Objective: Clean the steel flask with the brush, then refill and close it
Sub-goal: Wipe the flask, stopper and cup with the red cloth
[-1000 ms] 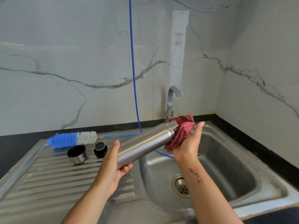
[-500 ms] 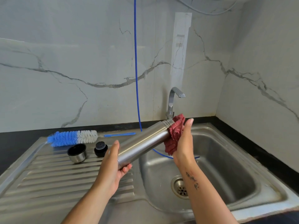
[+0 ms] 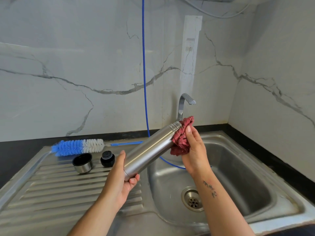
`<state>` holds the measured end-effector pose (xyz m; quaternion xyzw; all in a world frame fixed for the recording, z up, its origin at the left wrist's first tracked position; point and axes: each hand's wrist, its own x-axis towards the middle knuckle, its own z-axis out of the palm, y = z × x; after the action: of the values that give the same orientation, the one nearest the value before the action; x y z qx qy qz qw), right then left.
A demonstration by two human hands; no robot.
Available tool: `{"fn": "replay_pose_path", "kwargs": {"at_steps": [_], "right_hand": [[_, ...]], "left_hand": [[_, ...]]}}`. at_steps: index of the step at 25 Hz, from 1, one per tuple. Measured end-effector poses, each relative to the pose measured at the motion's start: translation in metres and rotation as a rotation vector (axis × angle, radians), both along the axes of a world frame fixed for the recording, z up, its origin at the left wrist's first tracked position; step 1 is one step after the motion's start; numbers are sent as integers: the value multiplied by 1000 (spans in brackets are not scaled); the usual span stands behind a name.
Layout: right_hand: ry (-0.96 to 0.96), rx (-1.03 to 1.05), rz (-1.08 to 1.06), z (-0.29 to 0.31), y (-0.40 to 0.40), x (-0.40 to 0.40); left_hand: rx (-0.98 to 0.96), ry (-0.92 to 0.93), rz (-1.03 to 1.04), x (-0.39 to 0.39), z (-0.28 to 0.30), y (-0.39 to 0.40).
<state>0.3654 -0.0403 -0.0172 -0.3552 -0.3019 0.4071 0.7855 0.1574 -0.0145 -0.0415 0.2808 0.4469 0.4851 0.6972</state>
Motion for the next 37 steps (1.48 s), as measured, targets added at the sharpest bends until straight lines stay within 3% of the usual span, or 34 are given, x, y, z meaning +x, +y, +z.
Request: {"fn": "replay_pose_path", "kwargs": {"at_steps": [10,12,16,21,26,31,32,35,37], "right_hand": [[-16,-126,180,2,-5,6],[-21,-169,162,4,-7,2],[111,-141,73,3,-5,5],[112,-91,92,-2,-5,2],[235,-172,76,2,-6,7],[200,-106,13,-6,-3,1],[196,-99,10,-5,-3,0],[306,-77,40,1,-6,7],[357,-72,51,1,-6,11]], "left_hand": [[-73,9,-151,-7,0,2],[10,14,-164,-6,-3,2],[369,23,-153,-4,-8,2],[81,5,-302,-4,-10,1],[625,311,-228,-8,-18,3],[188,66,-382,-6,-22,6],[235,87,-367,-6,-24,7],[612,213,-262,-6,-26,11],[712,218,-276,-4,-23,7]]}}
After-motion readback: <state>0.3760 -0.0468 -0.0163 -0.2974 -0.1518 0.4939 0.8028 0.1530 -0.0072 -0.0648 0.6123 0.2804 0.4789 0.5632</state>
